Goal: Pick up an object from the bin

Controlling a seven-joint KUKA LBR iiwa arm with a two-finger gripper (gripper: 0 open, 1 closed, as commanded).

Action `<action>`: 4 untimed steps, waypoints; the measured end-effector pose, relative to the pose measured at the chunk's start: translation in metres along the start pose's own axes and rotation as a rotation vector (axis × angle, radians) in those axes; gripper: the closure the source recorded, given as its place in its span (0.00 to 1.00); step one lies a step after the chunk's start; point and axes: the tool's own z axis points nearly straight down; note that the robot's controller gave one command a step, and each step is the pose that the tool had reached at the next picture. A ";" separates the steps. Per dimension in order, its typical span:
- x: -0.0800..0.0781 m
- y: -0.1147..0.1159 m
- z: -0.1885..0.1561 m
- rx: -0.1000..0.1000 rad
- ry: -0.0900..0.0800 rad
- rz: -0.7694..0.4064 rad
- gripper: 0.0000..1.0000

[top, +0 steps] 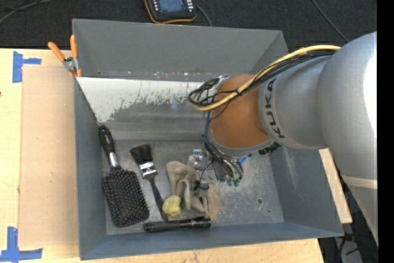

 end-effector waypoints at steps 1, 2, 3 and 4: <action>0.000 0.000 0.000 0.000 -0.001 0.000 1.00; 0.002 0.000 -0.030 -0.001 -0.003 0.000 1.00; 0.001 0.000 -0.065 -0.002 -0.008 -0.001 1.00; 0.001 0.000 -0.085 -0.002 -0.010 -0.001 1.00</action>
Offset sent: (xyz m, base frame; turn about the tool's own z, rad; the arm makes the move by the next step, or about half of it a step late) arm -0.0003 -0.0004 0.0642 0.0001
